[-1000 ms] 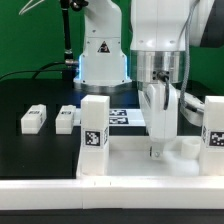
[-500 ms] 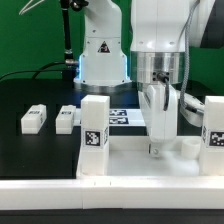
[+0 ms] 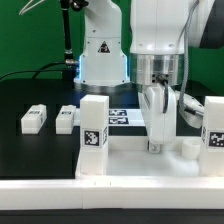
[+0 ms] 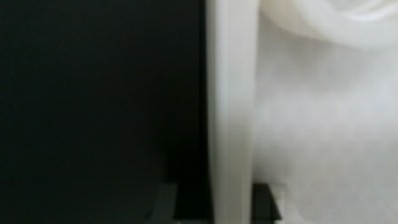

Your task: Assemble desk

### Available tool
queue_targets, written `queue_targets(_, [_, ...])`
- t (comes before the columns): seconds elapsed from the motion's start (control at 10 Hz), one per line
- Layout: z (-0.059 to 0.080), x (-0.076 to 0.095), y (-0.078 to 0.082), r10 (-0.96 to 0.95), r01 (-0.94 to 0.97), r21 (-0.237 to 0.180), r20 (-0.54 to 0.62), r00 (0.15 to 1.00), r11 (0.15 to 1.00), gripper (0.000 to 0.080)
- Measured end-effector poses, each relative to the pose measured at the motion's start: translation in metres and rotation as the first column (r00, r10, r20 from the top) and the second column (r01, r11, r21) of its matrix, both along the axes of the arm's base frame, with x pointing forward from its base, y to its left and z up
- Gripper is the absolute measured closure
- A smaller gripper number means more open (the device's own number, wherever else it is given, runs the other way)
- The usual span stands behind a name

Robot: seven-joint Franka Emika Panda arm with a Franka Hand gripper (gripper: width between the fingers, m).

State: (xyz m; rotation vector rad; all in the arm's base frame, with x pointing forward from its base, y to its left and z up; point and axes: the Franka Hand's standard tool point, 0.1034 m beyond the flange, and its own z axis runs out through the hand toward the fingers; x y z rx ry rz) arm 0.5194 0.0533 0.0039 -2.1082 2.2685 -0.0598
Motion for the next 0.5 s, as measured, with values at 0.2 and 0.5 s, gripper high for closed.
queue_targets(0.2, [0.0000,0.0000,0.0000,0.000,0.000,0.000,0.000,1.000,1.000,0.0744])
queue_targets(0.5, [0.0000,0.0000,0.0000,0.000,0.000,0.000,0.000,1.000,1.000,0.0744])
